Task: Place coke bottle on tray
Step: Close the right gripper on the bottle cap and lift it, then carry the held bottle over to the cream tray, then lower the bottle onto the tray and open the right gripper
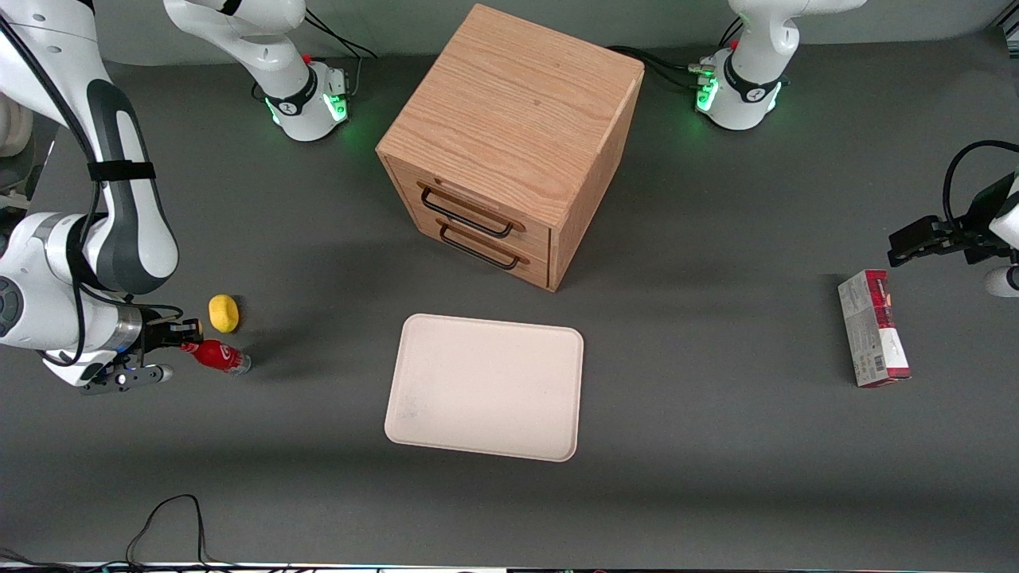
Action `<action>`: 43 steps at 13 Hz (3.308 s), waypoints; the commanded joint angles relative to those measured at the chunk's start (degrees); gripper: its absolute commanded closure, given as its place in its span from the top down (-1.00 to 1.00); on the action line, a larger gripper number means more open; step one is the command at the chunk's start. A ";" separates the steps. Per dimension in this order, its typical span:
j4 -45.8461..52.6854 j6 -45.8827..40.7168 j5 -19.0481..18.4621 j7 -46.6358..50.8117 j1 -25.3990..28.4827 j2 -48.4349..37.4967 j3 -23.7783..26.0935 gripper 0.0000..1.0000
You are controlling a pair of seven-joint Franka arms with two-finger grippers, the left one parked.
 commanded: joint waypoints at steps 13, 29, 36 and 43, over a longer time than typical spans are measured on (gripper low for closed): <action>11.60 -33.31 -0.01 -1.44 1.00 -20.23 -0.63 -1.00; 49.29 -23.94 -0.45 48.89 10.92 22.02 18.27 -1.00; 49.29 -13.89 -3.61 54.45 16.29 28.36 17.92 -1.00; 48.94 -13.98 -5.20 53.66 16.64 29.15 17.92 -1.00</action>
